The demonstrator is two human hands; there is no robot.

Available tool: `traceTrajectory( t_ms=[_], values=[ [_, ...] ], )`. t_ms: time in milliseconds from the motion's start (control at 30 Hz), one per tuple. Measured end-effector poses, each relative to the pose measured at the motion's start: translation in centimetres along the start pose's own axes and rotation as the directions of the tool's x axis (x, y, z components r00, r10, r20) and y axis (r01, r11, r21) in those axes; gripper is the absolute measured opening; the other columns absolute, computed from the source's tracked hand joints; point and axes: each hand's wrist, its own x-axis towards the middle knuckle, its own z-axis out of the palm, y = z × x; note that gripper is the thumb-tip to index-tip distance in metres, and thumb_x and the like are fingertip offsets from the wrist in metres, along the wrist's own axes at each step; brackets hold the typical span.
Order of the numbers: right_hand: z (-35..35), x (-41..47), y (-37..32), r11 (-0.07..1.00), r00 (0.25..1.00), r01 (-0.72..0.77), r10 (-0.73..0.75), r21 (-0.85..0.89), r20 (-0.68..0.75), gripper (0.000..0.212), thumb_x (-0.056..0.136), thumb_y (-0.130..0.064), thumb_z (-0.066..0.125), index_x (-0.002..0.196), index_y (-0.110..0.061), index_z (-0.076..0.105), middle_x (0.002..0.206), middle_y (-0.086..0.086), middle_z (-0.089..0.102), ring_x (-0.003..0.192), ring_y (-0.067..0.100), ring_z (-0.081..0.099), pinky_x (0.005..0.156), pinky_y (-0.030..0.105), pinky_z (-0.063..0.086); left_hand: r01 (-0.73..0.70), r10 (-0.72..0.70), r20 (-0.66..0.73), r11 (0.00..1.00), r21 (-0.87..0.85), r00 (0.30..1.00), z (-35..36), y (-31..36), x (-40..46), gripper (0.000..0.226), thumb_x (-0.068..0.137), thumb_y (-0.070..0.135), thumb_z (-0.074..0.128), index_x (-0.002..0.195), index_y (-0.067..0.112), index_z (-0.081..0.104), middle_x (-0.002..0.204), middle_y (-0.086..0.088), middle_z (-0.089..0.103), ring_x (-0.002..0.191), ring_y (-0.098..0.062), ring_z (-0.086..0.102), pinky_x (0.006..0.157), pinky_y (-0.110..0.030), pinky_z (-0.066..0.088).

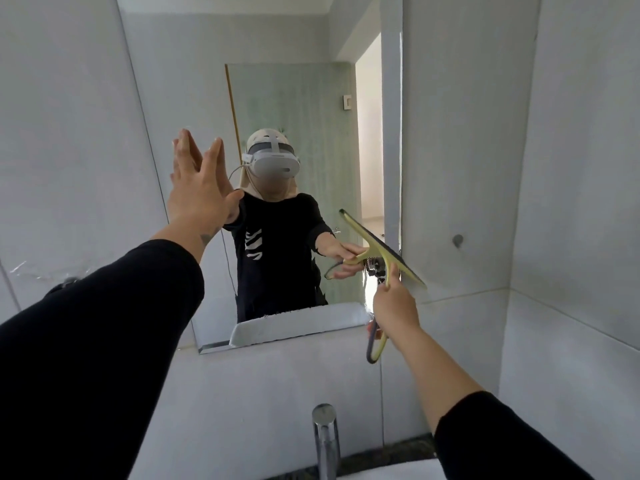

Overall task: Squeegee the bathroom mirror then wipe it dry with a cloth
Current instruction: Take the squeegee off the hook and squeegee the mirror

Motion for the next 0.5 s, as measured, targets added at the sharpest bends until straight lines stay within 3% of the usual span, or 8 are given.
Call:
traceTrajectory(
  t_ms=[67,133,233,367,500],
  values=[
    [0.5,-0.4,0.2,0.996,0.999,-0.043,0.042,0.079,0.012,0.064,0.100,-0.008,0.026,0.152,-0.036,0.004,0.140,0.009,0.046,0.052,0.020,0.058,0.049,0.032,0.055,0.001,-0.001,0.001,1.000,0.000,1.000,0.1,0.0,0.0,0.083,0.081,0.034,0.071,0.144,0.037,0.016,0.158,-0.001,-0.013,0.146,-0.025,-0.004,0.107,-0.056,0.032],
    [1.2,-0.8,0.5,0.991,0.998,-0.058,0.056,0.118,0.016,0.063,0.100,-0.007,0.025,0.153,-0.035,0.003,0.140,0.009,0.045,0.054,0.021,0.059,0.059,0.041,0.059,-0.004,0.004,0.001,1.000,0.001,1.000,0.1,-0.1,0.1,0.084,0.081,0.035,0.071,0.144,0.037,0.016,0.158,-0.001,-0.013,0.146,-0.026,-0.004,0.107,-0.056,0.033],
    [2.3,-1.1,0.5,0.976,0.994,-0.105,0.100,0.191,0.034,0.062,0.100,-0.010,0.024,0.151,-0.040,0.004,0.131,0.010,0.051,0.049,0.021,0.058,0.064,0.046,0.061,-0.006,0.006,0.004,1.000,-0.001,1.000,0.0,-0.1,0.0,0.083,0.082,0.036,0.070,0.144,0.038,0.016,0.158,-0.002,-0.013,0.146,-0.025,-0.004,0.106,-0.055,0.035],
    [3.6,-1.6,0.0,0.967,0.992,-0.129,0.123,0.221,0.041,0.060,0.101,-0.013,0.025,0.151,-0.039,0.003,0.109,0.010,0.055,0.048,0.015,0.053,0.051,0.033,0.054,-0.007,0.007,0.006,1.000,0.003,1.000,-0.3,0.0,-0.1,0.081,0.082,0.037,0.068,0.145,0.037,0.017,0.158,-0.002,-0.012,0.146,-0.024,-0.004,0.103,-0.053,0.038],
    [5.6,-2.4,0.2,0.962,0.991,-0.127,0.112,0.243,0.075,0.063,0.100,-0.012,0.025,0.151,-0.040,0.001,0.081,0.002,0.050,0.056,0.019,0.053,0.057,0.036,0.056,-0.019,0.019,0.012,1.000,-0.006,1.000,-0.5,-0.2,-0.1,0.080,0.082,0.037,0.067,0.145,0.036,0.018,0.158,-0.002,-0.011,0.146,-0.024,-0.003,0.103,-0.053,0.038]
  ],
)
